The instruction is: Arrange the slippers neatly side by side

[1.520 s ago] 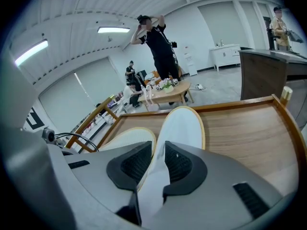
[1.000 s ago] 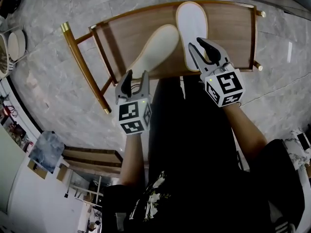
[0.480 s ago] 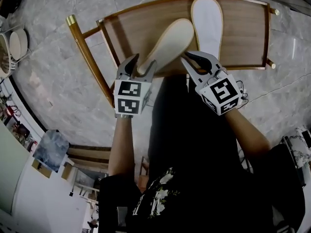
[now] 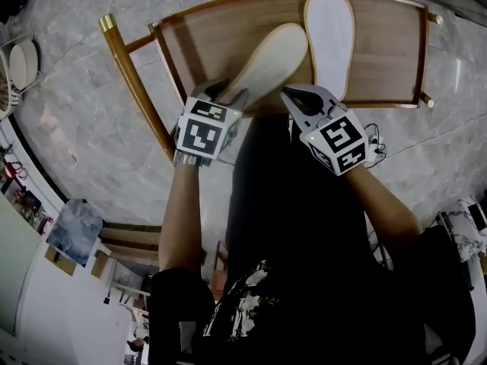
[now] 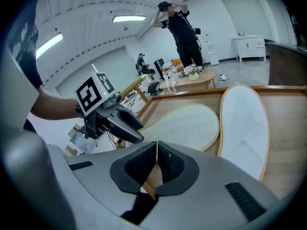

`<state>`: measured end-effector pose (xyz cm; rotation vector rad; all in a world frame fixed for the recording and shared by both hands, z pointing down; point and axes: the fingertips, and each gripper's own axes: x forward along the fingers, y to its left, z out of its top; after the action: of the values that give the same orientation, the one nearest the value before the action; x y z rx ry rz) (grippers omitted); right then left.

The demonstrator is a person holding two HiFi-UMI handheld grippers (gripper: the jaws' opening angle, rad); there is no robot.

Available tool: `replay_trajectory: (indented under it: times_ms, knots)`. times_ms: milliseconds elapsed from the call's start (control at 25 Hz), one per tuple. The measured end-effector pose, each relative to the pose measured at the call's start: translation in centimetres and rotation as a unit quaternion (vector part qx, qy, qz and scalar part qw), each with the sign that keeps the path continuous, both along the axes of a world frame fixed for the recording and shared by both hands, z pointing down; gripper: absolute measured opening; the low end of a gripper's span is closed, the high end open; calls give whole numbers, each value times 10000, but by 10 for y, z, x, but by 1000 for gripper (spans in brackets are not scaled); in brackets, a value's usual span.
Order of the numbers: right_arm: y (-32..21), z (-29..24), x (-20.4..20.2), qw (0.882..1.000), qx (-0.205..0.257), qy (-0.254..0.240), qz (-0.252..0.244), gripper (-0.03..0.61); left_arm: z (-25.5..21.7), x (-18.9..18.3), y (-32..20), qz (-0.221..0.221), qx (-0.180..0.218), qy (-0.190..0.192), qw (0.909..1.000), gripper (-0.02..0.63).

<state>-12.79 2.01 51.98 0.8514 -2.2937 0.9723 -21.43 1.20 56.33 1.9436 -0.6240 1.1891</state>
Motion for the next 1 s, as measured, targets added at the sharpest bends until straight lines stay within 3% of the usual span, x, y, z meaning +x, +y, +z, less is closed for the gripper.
replay_trajectory:
  times_ms: [440, 760, 1000]
  knots:
    - [0, -7, 4, 9998, 20, -34, -206, 3, -16, -2, 0, -327, 270, -48, 9991, 87]
    - [-5, -17, -8, 9987, 109, -178, -471, 3, -36, -2, 3, -994, 513, 273, 9933, 27]
    - [0, -23, -23, 9962, 114, -355, -789, 3, -53, -20, 3, -1478, 1076, -205, 9829, 25]
